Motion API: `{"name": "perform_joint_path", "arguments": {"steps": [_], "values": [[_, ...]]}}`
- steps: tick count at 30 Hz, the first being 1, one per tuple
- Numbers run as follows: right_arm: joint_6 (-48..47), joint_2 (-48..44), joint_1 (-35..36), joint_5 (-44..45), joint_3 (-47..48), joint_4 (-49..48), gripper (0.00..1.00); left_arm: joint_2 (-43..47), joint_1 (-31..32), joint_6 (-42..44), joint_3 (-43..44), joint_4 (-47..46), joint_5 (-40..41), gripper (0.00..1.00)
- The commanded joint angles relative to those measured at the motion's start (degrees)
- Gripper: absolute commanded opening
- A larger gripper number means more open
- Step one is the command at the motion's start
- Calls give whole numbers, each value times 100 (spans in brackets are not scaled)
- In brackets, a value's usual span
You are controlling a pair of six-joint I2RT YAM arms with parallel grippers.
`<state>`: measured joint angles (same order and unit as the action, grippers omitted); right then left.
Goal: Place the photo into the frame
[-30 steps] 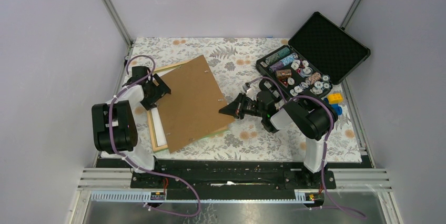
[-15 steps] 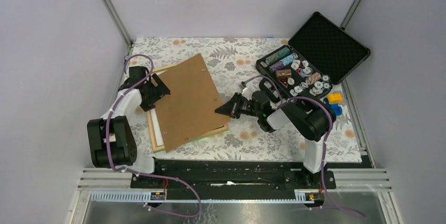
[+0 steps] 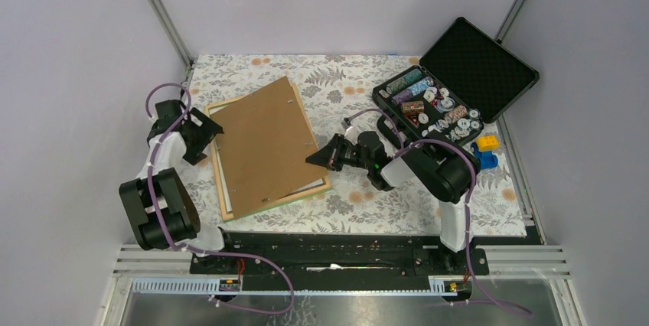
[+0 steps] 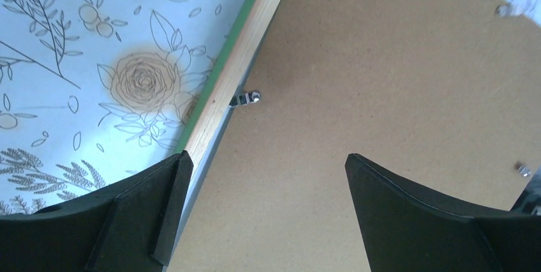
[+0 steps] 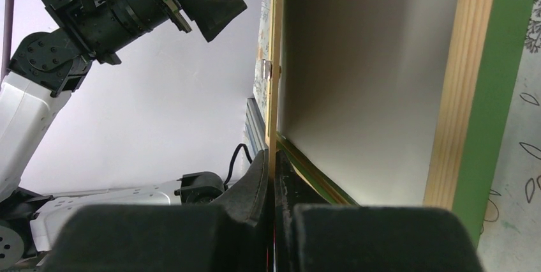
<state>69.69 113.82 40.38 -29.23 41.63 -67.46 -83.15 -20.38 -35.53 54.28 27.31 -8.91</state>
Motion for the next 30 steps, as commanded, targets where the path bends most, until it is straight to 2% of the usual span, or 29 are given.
{"name": "perform_joint_path", "arguments": {"steps": [1,3,10,16,21,24,26,28,30], "values": [[-359,75,109,351,311,-411,0,-42,-165,-341,-93,-618,176,99],[-379,123,113,352,363,-402,0,-221,-225,-334,-146,-700,284,99],[-389,362,234,542,480,-622,0,-524,-366,-475,-600,-1006,-74,99],[-712,291,584,885,778,177,0,-682,-379,-558,-827,-1209,-531,99],[-763,266,734,952,782,363,2,-619,-379,-506,-980,-1374,-846,99],[-849,146,734,844,861,813,10,-608,-379,-412,-1008,-1375,-891,99],[-1016,-7,731,807,944,1292,19,-601,-379,-359,-972,-1381,-1001,99],[-1450,-242,727,862,1175,2381,30,-554,-381,-282,-916,-1353,-997,99],[-2040,-465,727,1090,1561,3707,45,-416,-379,-222,-875,-1315,-934,99]]}}
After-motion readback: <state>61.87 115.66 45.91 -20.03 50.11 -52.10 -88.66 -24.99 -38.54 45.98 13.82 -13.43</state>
